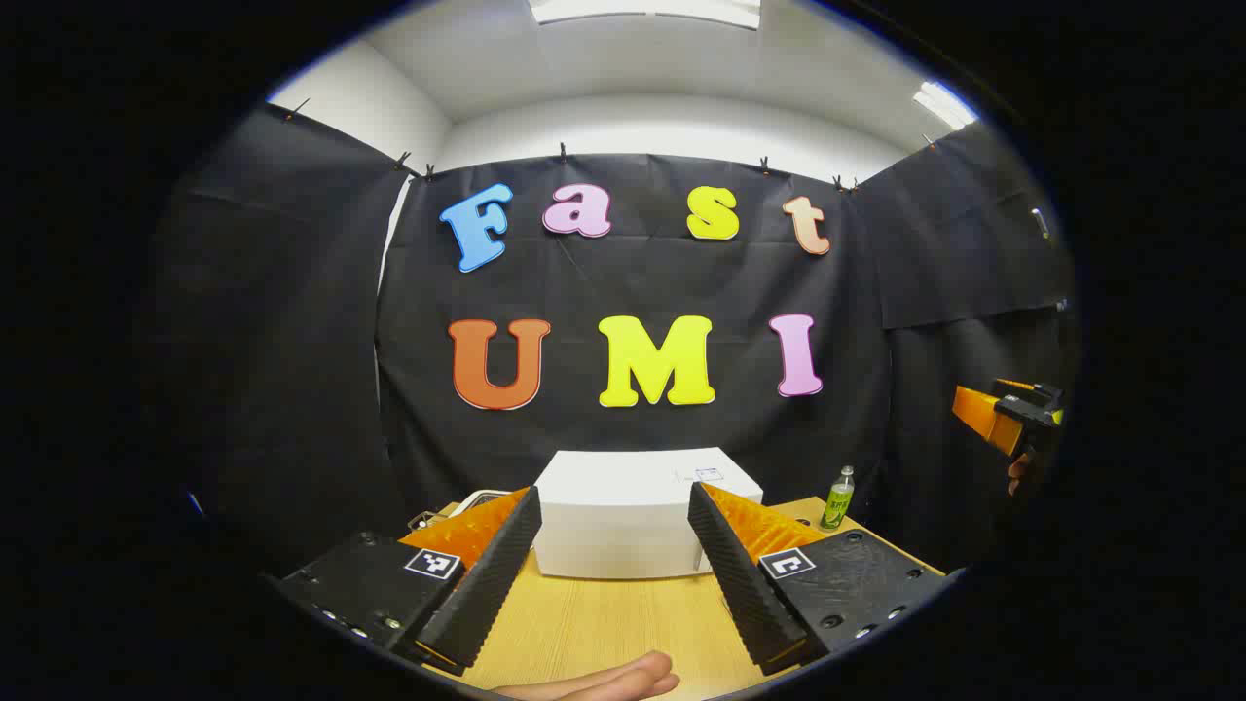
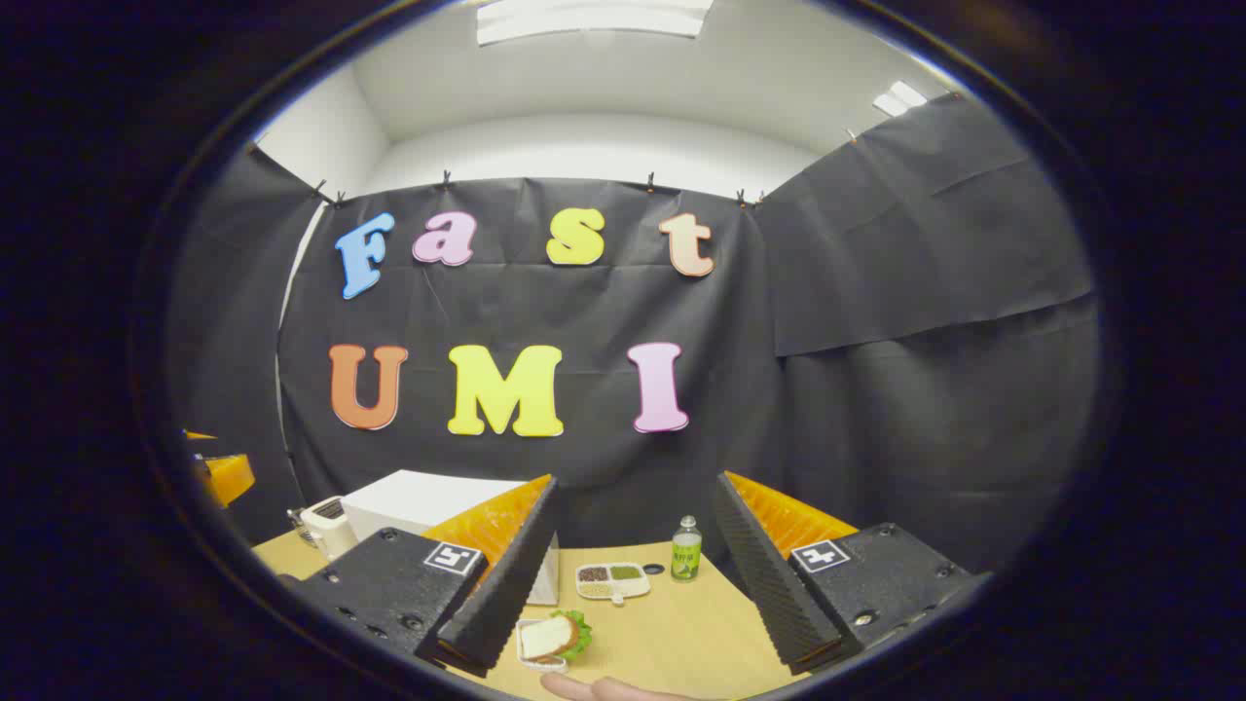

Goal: Open the microwave oven with the left hand, put the food in, and close the microwave oven.

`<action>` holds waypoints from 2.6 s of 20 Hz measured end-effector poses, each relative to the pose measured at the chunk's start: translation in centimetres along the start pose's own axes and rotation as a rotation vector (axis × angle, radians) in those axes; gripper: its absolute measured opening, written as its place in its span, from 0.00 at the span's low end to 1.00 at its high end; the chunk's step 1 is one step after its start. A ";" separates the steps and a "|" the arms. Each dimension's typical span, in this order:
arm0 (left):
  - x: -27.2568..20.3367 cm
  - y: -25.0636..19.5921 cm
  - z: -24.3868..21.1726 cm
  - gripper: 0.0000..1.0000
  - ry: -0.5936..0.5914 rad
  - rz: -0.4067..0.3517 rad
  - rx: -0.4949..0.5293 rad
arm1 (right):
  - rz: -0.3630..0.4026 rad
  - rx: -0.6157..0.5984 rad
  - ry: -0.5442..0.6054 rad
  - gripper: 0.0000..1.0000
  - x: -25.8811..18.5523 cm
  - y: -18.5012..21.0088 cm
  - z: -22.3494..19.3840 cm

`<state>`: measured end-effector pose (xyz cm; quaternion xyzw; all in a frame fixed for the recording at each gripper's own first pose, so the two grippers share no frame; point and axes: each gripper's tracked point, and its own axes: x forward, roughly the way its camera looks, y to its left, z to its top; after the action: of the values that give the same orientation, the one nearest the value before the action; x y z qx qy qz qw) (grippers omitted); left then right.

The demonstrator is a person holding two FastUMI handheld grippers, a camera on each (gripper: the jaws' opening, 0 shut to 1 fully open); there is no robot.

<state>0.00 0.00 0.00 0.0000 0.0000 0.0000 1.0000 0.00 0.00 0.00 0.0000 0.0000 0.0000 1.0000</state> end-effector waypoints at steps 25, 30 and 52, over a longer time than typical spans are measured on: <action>7.8 -2.6 0.0 0.95 -0.028 -0.036 -0.146 | 0.036 0.016 -0.041 0.92 0.2 -1.8 -0.1; 13.2 -5.8 -3.7 0.95 0.007 -0.051 -0.155 | 0.060 0.028 -0.044 0.92 -0.6 -2.9 0.2; 28.5 -15.3 -27.6 0.94 0.247 -0.005 0.006 | 0.104 0.067 -0.096 1.00 -2.3 -8.9 -0.6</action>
<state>28.53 -15.31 -27.63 0.0030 0.1230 -0.0025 0.9924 -2.26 -8.89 -0.56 0.0334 -0.0478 0.0518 0.9970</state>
